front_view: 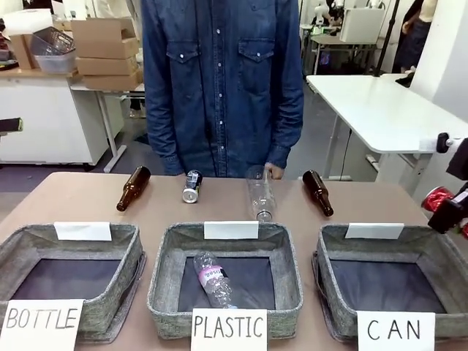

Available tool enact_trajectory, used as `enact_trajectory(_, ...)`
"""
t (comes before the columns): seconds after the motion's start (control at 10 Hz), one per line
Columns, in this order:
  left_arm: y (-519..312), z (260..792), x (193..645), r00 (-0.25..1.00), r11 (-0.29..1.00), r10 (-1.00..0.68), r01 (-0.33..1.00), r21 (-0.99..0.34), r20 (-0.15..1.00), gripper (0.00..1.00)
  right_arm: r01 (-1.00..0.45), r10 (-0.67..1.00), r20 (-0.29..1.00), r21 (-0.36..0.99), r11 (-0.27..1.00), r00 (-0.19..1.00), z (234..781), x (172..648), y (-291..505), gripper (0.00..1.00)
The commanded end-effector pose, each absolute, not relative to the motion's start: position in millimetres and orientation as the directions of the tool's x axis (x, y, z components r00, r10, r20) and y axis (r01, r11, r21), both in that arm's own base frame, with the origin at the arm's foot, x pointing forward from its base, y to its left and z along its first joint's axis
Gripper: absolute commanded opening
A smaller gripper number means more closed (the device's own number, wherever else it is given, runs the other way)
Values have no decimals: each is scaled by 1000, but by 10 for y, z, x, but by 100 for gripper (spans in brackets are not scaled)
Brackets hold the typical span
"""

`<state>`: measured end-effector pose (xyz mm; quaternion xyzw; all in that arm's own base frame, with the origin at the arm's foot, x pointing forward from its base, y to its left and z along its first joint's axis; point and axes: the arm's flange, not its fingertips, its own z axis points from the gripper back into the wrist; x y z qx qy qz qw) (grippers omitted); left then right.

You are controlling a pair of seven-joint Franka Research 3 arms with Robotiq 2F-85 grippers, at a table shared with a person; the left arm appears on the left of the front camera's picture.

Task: Sort the can waste into the basket.
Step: Pick up the can waste from the table and place it in the right Fabric basket.

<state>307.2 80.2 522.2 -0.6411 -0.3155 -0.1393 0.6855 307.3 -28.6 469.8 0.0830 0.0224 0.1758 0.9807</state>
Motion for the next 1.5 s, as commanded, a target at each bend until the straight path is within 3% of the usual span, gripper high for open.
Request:
enact_trajectory(0.0,793,5236,3087,746,128,220,616,-777,628,100,-373,380,-1,178,910,925,4730,3170,-334,0)
enact_trajectory(0.1,793,5236,3087,746,128,220,616,-777,628,100,-375,380,4,177,910,925,4738,3179,-333,39)
enact_trajectory(0.2,793,5236,3087,746,128,220,616,-777,628,100,-389,393,11,173,905,919,4753,3194,-334,58)
enact_trajectory(0.3,793,5236,3087,746,128,220,616,-777,628,100,-390,394,11,178,904,919,4761,3202,-336,97)
enact_trajectory(0.6,793,5236,3087,746,128,220,616,-777,628,100,-397,402,10,184,899,915,4788,3224,-330,100)
enact_trajectory(0.7,793,5236,3087,746,128,220,616,-777,628,100,-397,401,16,196,897,916,4797,3234,-339,92)
enact_trajectory(0.8,793,5236,3087,746,128,220,616,-777,628,100,-397,401,20,204,895,916,4798,3230,-342,100)
enact_trajectory(1.3,793,5236,3087,746,128,220,616,-777,628,100,-401,405,36,251,881,913,4798,3247,-366,100)
enact_trajectory(1.4,793,5236,3087,746,128,220,616,-777,628,100,-421,422,71,325,847,904,4841,3258,-380,100)
